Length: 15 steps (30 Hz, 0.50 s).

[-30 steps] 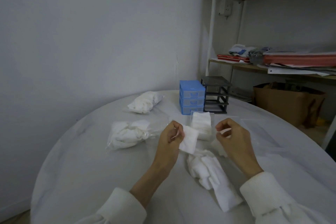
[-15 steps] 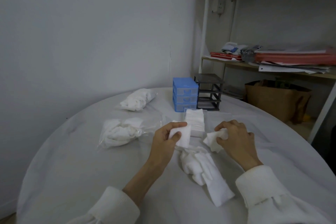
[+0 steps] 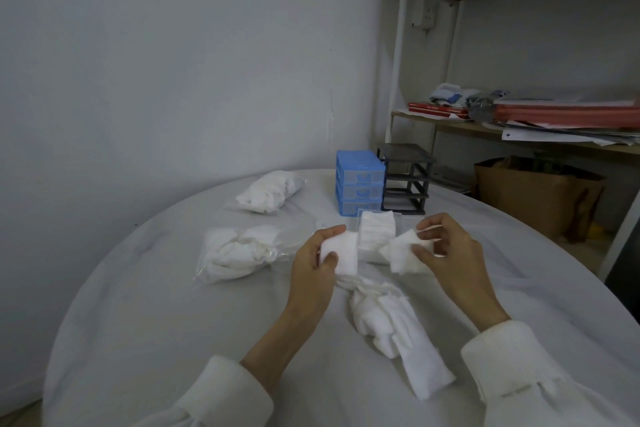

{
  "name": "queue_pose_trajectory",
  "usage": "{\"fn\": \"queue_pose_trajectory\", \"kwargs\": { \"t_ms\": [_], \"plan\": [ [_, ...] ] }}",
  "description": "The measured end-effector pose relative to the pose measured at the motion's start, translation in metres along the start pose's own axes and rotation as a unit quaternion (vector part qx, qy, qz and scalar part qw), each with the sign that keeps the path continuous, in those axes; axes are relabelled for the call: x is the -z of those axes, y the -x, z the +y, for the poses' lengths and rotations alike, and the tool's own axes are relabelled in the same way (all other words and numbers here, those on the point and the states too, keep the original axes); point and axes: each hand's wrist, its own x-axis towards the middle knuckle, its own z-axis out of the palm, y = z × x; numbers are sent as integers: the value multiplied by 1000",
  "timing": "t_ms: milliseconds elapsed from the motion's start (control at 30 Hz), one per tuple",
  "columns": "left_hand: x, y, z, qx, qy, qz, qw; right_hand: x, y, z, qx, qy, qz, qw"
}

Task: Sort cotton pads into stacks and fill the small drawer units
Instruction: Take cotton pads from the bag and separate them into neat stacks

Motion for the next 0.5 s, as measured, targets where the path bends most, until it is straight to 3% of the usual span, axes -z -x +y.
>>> {"fn": "queue_pose_trajectory", "kwargs": {
  "t_ms": [300, 500],
  "plan": [
    [-1, 0, 3, 18, 2, 16, 1000, -9, 1, -8, -17, -223, -63, 973],
    [-6, 7, 19, 47, 44, -44, 997, -15, 6, -17, -9, -273, -109, 956]
  ]
}}
